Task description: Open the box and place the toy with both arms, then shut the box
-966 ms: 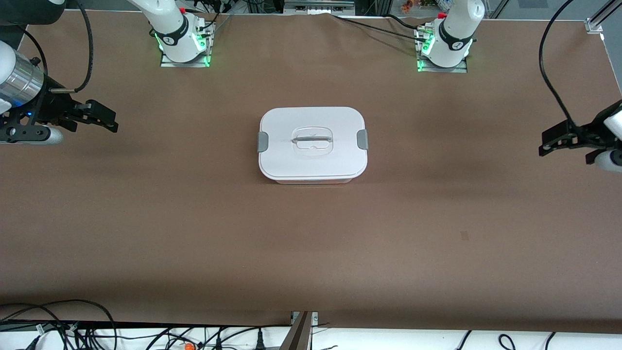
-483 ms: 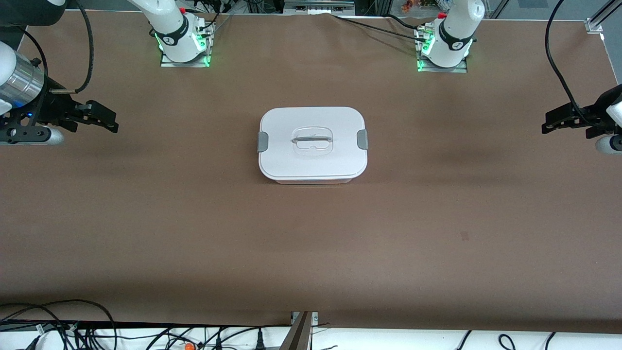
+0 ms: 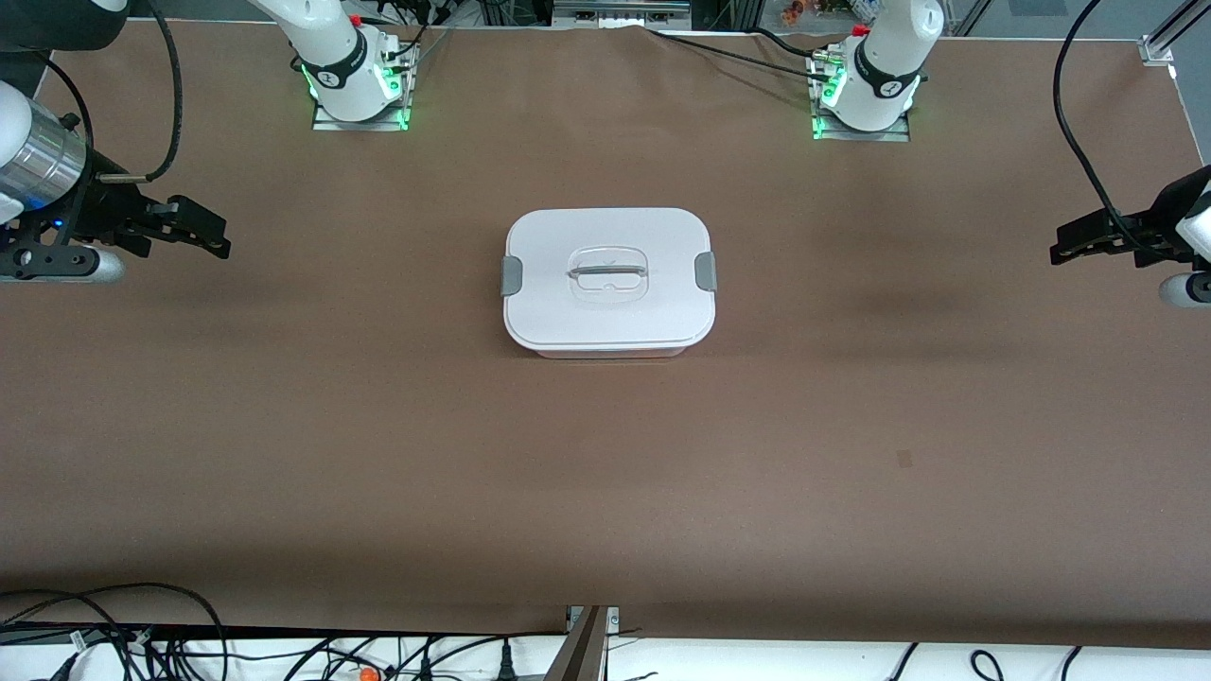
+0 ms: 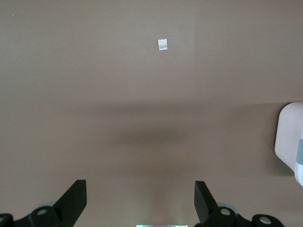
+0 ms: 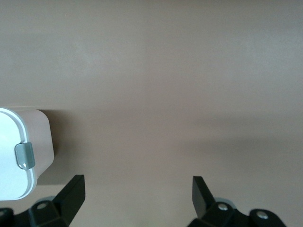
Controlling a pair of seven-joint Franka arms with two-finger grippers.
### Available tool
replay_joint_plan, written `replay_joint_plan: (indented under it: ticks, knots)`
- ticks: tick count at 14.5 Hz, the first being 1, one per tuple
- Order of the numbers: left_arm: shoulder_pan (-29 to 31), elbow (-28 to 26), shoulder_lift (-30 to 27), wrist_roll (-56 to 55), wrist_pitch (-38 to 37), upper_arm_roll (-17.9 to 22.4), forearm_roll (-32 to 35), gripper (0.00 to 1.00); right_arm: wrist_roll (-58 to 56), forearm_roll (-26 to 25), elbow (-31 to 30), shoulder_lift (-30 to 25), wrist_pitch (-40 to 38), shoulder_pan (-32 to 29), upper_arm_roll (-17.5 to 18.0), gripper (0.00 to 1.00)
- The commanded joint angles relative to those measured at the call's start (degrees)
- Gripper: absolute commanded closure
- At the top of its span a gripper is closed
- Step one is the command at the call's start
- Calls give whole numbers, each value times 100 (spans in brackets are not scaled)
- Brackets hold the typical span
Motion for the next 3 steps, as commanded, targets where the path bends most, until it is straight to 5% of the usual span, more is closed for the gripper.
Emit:
replay_joint_plan:
  ticks: [1, 3]
  knots:
    - [-28, 150, 98, -65, -3, -23, 61, 0, 69, 56, 93, 12, -74, -63, 54, 0]
    - [-2, 150, 98, -56, -3, -23, 44, 0, 69, 56, 93, 12, -74, -63, 54, 0]
